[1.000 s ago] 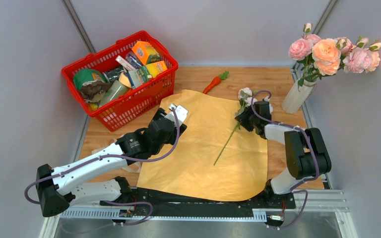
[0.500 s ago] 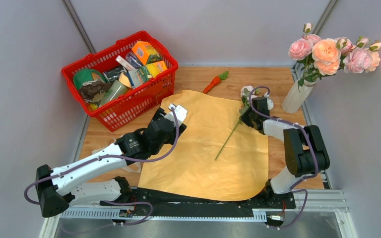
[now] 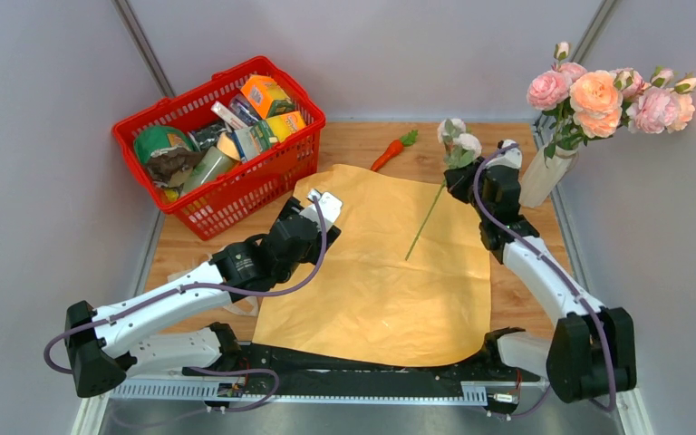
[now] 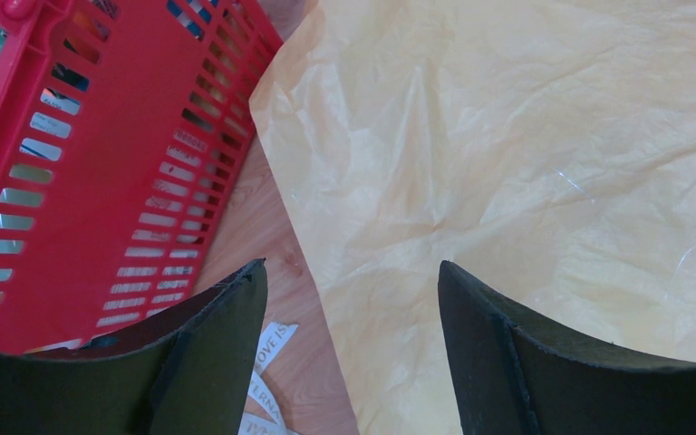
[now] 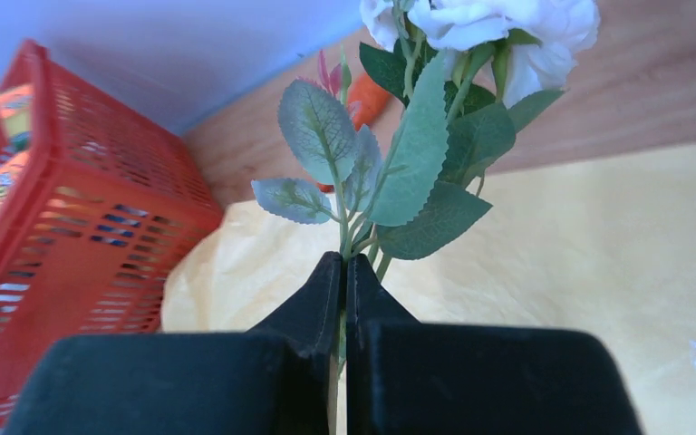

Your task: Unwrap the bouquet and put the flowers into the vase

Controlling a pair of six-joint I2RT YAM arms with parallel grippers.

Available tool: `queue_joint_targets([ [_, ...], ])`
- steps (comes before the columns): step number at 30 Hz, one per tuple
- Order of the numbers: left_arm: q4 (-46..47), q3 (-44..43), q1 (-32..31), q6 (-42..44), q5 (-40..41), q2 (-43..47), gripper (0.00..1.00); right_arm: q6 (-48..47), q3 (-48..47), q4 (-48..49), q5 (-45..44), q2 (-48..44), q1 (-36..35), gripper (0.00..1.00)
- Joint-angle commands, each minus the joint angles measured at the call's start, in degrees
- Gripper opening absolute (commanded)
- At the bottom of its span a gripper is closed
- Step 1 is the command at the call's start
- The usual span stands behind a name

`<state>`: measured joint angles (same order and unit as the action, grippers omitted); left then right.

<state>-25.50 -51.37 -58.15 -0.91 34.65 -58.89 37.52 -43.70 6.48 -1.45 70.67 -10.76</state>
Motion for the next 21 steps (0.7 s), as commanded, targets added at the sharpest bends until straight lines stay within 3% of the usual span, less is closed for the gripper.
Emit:
queue_joint_targets([
  [1, 1.3, -1.3, -0.2, 0.8, 0.2, 0.8, 0.77, -5.2, 0.5, 6.6, 4.3, -6.4, -0.3, 0.00],
  [9, 0.4, -2.6, -0.2, -1.0, -1.9, 0.1, 0.77, -1.0, 6.7, -0.2, 5.5, -9.9, -2.1, 0.00],
  [11, -0.2, -4.3, -0.2, -5.3, -7.5, 0.9, 0.76, -1.1, 7.8, 1.3, 6.8, -10.4, -2.3, 0.00],
  [15, 11.0, -1.4, -0.1, -16.0, -22.7, 3.6, 0.75, -0.6, 8.7, 4.6, 8.8, -12.5, -3.5, 0.00],
  [21, 21.4, -1.1, -0.1, -32.1, -37.4, -4.0, 0.75, -0.9, 10.2, 5.2, 5.2, -16.9, -8.7, 0.00],
])
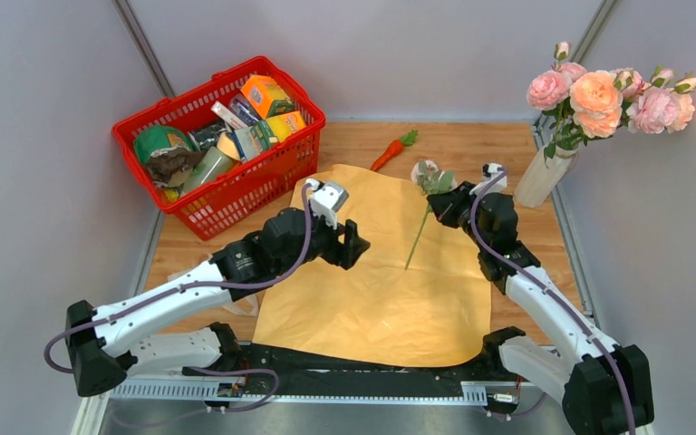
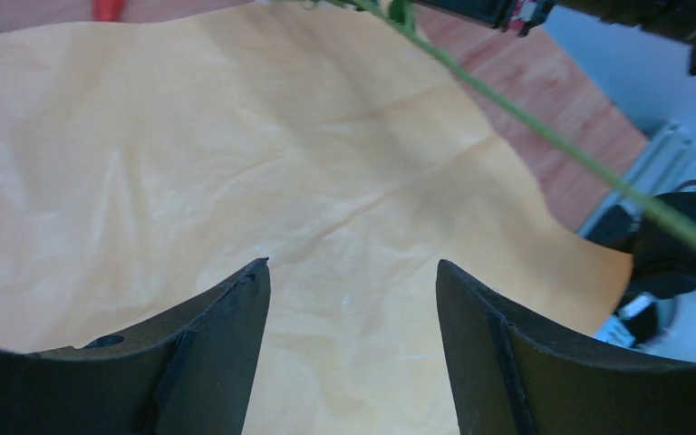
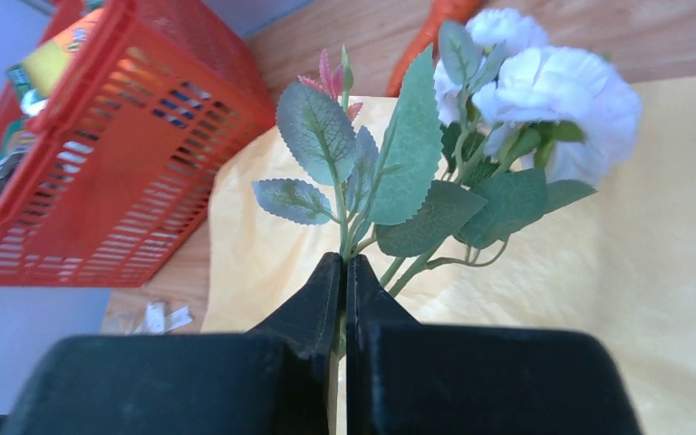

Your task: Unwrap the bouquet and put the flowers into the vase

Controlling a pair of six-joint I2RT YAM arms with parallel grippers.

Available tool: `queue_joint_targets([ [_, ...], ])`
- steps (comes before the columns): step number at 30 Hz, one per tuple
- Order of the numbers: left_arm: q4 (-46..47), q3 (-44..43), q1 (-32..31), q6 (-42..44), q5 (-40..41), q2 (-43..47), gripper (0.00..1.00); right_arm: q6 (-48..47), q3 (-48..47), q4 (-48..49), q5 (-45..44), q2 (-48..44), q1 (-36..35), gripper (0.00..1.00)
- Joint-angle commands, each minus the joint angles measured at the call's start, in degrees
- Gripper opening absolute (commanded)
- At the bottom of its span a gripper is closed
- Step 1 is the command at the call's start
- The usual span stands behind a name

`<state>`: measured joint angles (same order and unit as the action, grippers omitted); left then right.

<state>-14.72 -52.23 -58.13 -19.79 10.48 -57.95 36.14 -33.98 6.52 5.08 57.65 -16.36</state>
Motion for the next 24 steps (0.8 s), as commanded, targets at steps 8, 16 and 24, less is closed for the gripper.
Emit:
queue_joint_targets([
  [8, 16.8, -2.9, -0.2, -23.6, -19.0, -12.4, 0.78, -1.5, 2.2, 6.0, -4.8, -8.2, -8.5, 0.00],
  [16, 30.5, 2.0, -0.3, -31.5, -25.8, -17.3, 0.78, -0.4, 2.2, 6.2, -8.1, -9.8, -12.7, 0.00],
  [24, 38.3, 3.1, -0.6, -33.8, -29.6, -24.1, 0.54, 0.9, 2.5, 5.7, -10.0, -10.3, -15.2, 0.00],
])
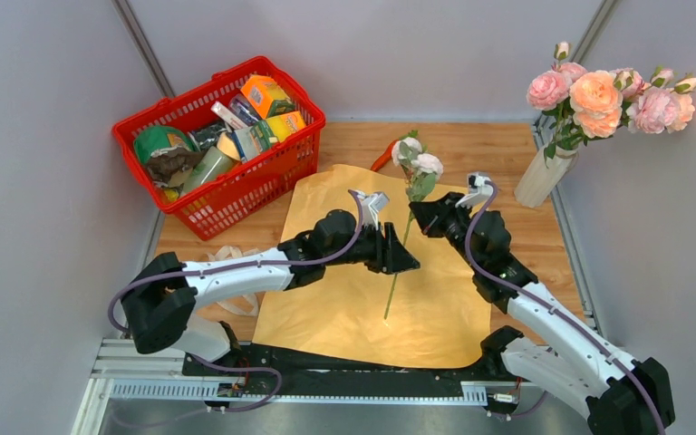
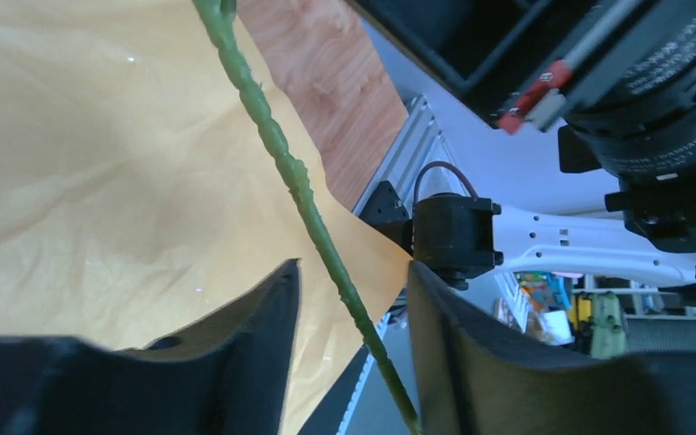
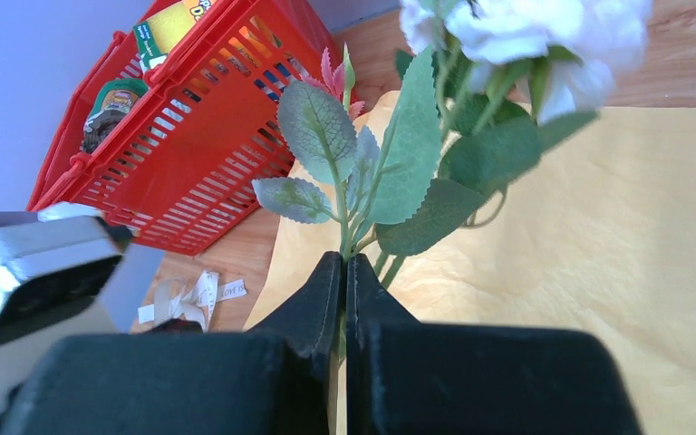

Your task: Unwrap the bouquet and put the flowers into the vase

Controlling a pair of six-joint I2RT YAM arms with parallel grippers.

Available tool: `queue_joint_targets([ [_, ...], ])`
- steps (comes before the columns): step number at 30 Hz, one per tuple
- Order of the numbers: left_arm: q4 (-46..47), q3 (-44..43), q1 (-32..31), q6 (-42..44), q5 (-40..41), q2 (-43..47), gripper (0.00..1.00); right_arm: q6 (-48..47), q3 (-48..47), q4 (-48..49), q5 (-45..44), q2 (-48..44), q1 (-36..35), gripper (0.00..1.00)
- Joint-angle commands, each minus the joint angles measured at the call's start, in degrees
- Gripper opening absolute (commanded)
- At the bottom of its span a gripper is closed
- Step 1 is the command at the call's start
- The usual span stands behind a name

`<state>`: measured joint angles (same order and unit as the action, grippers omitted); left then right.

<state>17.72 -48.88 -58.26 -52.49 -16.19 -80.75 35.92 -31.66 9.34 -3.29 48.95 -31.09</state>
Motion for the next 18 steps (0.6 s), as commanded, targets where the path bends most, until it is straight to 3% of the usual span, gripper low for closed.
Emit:
queue_joint_targets([
  [1, 5.8, -0.2, -0.5, -0.9, -3.0, -1.5, 0.48, 1.3, 0.2, 2.5, -1.5, -1.6, -0.5, 0.00],
  [2, 5.7, -0.2, -0.5, -0.6, -2.8, -1.6, 0.30, 2.0, -0.1, 1.8, -1.4, -1.5, -0.5, 0.02],
  [3, 5.5, -0.4, -0.5, 0.2, -2.6, -1.6, 0.20, 2.9, -0.2, 0.5, -1.5, -1.3, -0.5, 0.06],
  [4, 4.5, -0.6, -0.5, 1.5, -2.4, -1.5, 0.00, 4.1, -0.5, -1.0, -1.6, -1.1, -0.6, 0.10],
  [8, 0.6, -1.8, -0.9, 8.1, 0.2, -1.2, 0.00, 8.9, -1.4, -6.0, 0.2, 0.6, -0.5, 0.42],
  [10, -0.4, -2.2, -1.2, 10.4, 1.2, -1.1, 0.00, 10.5, -1.7, -7.3, 0.7, 1.5, -0.5, 0.49],
  [18, -5.2, -2.4, -3.3, 15.4, 11.1, 0.7, 0.00, 13.6, -3.2, -9.1, 1.2, 1.4, -0.5, 0.49],
])
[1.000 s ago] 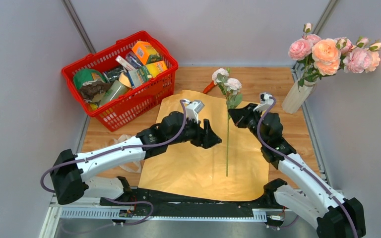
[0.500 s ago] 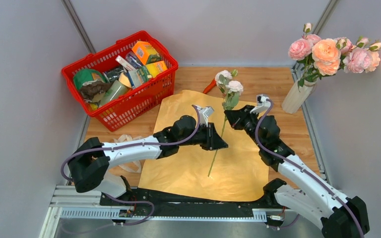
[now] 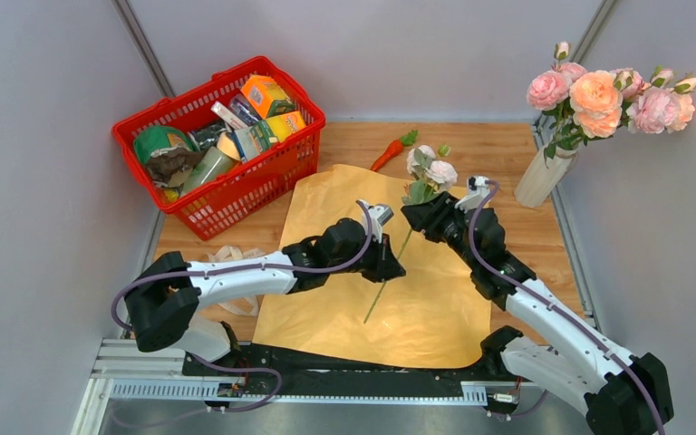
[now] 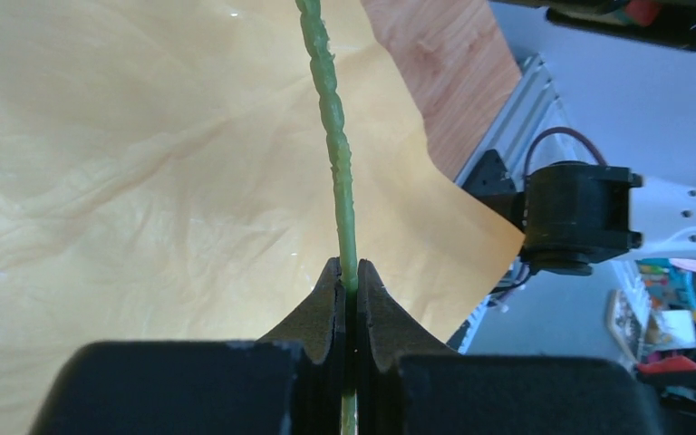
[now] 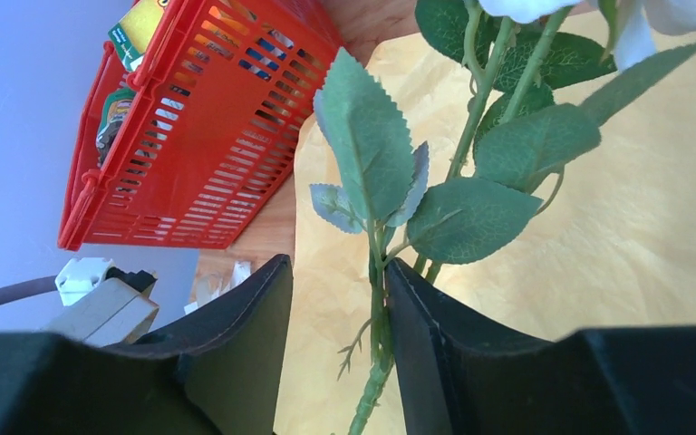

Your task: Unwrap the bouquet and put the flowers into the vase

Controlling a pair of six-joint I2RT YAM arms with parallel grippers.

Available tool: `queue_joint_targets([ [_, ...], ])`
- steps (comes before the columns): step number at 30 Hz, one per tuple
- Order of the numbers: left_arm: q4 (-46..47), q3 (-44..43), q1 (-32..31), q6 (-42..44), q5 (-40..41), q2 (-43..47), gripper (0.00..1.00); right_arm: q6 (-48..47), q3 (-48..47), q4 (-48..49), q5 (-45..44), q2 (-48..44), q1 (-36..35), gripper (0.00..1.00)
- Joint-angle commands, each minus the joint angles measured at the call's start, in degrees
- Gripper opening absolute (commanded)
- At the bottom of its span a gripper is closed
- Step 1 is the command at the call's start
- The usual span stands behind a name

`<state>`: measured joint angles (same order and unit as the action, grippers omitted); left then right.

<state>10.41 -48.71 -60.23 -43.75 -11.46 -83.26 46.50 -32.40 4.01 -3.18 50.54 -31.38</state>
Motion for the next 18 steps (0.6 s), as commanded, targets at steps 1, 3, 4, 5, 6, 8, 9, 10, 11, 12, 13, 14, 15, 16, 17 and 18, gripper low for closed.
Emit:
queue_joint_targets([
  [1, 0.5, -2.6, -1.4, 7.3, 7.4, 3.5, 0.00, 3.4, -2.7, -5.7, 1.2, -1.0, -0.3, 0.52],
  [3, -0.9, -2.6, -1.3, 7.8, 10.7, 4.0, 0.00, 4.1, -3.3, -7.3, 0.4, -2.5, -0.4, 0.55],
  [4, -1.3, -2.4, -1.3, 8.0, 11.3, 4.1, 0.00, 4.4, -3.7, -8.0, -0.5, -3.3, -0.3, 0.55],
  [5, -1.3, -2.2, -1.4, 8.1, 12.9, 4.6, 0.00, 4.3, -3.9, -8.9, -1.2, -3.8, -0.4, 0.56],
  [6, -1.1, -1.7, -1.3, 8.2, 13.2, 5.0, 0.00, 4.4, -4.1, -9.6, -1.7, -4.1, -0.2, 0.57],
  [8, -0.8, -1.5, -1.4, 8.4, 13.6, 5.5, 0.00, 4.6, -4.2, -10.2, -1.7, -4.3, -0.3, 0.57],
  [9, -0.9, -1.5, -1.3, 8.5, 13.7, 5.6, 0.00, 4.9, -4.1, -10.3, -1.4, -4.1, -0.4, 0.58],
  [10, -0.9, -1.5, -1.4, 8.6, 13.6, 5.7, 0.00, 5.3, -4.0, -10.3, -1.0, -4.0, -0.3, 0.59],
  [11, -0.8, -1.5, -1.4, 8.6, 13.6, 5.8, 0.00, 5.4, -4.0, -10.3, -0.5, -3.6, -0.2, 0.60],
  [12, -0.8, -1.5, -1.4, 8.7, 13.7, 5.9, 0.00, 5.6, -4.1, -10.3, -0.3, -3.2, -0.3, 0.61],
  [13, -1.0, -1.5, -1.4, 8.7, 13.8, 5.9, 0.00, 5.8, -4.2, -10.3, 0.0, -2.8, -0.3, 0.62],
  [14, -0.9, -1.6, -1.4, 8.8, 13.8, 6.1, 0.00, 6.0, -4.2, -10.3, 0.2, -2.6, -0.4, 0.62],
  [15, -0.7, -1.4, -1.4, 9.1, 12.9, 6.1, 0.00, 6.1, -4.2, -10.2, 0.1, -2.1, -0.4, 0.62],
  [16, 0.4, -1.2, -1.5, 9.6, 12.3, 6.4, 0.00, 6.1, -4.2, -9.8, 0.1, -1.9, -0.4, 0.61],
  [17, 0.6, -1.0, -1.6, 9.8, 11.8, 6.4, 0.00, 5.7, -4.2, -8.8, 0.4, -1.8, -0.3, 0.59],
  [18, 0.8, -1.0, -1.7, 10.3, 11.8, 6.4, 0.00, 5.8, -3.8, -7.3, 0.9, -1.8, -0.3, 0.56],
])
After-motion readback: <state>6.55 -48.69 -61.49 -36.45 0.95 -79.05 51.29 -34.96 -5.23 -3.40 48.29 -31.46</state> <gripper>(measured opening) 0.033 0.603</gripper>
